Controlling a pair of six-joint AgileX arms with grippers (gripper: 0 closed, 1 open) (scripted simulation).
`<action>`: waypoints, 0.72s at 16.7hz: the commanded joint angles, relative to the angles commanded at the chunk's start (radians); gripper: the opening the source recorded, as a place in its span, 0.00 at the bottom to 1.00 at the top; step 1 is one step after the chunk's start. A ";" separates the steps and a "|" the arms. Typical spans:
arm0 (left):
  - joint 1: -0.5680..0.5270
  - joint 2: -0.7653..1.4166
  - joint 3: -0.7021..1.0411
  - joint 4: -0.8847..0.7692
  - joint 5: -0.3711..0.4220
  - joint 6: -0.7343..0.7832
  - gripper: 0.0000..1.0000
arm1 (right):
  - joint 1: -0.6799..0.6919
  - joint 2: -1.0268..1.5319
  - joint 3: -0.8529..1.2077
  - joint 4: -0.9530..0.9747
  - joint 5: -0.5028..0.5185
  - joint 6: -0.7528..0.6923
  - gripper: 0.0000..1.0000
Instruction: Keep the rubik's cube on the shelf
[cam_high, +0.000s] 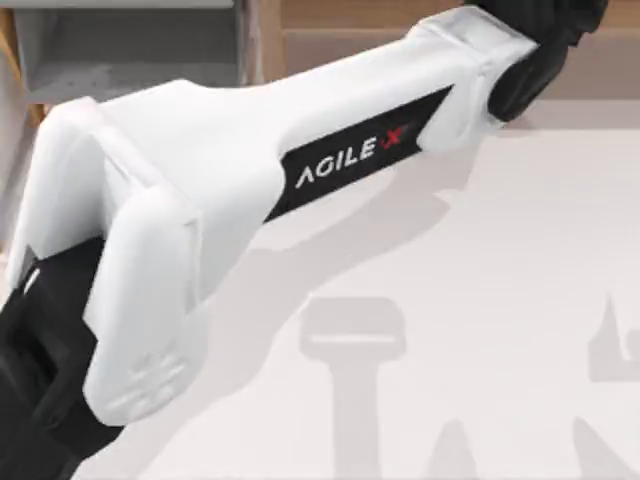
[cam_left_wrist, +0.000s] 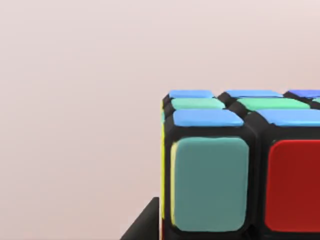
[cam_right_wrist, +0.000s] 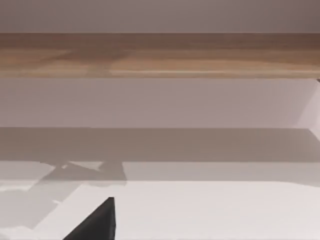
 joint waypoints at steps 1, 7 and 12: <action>-0.017 0.039 -0.020 0.028 -0.039 -0.077 0.00 | 0.000 0.000 0.000 0.000 0.000 0.000 1.00; 0.050 0.224 -0.091 0.156 -0.241 -0.451 0.00 | 0.000 0.000 0.000 0.000 0.000 0.000 1.00; 0.152 0.285 -0.101 0.196 -0.315 -0.578 0.00 | 0.000 0.000 0.000 0.000 0.000 0.000 1.00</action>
